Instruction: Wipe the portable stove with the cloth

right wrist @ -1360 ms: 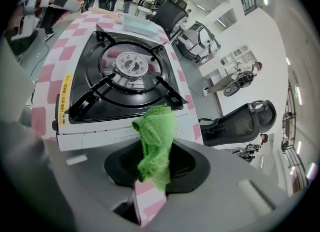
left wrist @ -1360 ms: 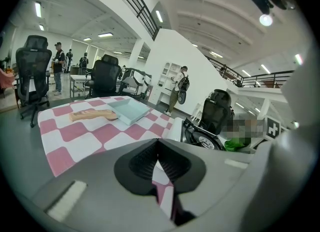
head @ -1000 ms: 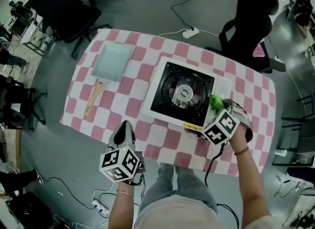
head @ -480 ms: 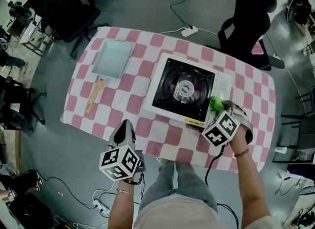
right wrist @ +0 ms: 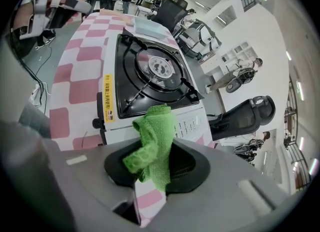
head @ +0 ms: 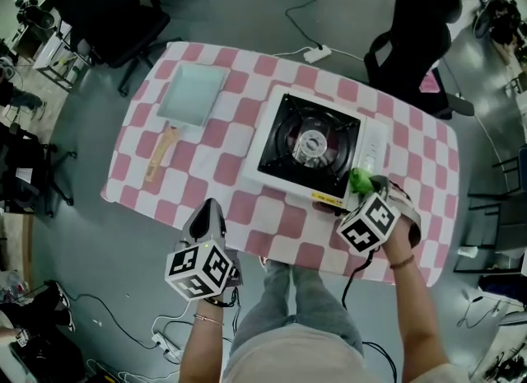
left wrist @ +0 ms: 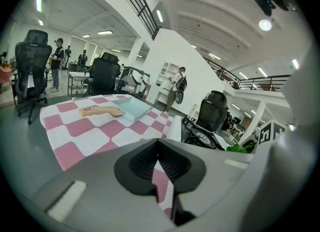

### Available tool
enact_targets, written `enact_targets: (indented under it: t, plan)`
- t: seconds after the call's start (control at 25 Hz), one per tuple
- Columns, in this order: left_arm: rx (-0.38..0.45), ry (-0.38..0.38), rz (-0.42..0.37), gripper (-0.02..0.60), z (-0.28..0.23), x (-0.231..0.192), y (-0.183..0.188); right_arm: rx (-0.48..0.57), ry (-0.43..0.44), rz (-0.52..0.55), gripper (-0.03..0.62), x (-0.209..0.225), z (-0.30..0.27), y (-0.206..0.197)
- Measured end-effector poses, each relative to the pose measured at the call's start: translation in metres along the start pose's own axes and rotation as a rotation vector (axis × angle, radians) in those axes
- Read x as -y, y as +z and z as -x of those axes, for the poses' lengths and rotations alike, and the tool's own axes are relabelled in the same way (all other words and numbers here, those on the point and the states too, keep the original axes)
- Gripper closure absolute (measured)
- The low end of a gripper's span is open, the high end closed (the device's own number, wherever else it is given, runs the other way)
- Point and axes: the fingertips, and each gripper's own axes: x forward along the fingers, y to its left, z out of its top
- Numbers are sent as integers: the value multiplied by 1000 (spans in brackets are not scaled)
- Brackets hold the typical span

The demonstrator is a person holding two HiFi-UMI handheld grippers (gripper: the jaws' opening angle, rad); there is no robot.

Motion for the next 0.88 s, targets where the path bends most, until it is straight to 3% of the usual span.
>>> enact_targets:
  t: [0.88]
  plan:
    - [31,7,16,581,36,-5,-8,10,58,-1,488,-52,30,-19]
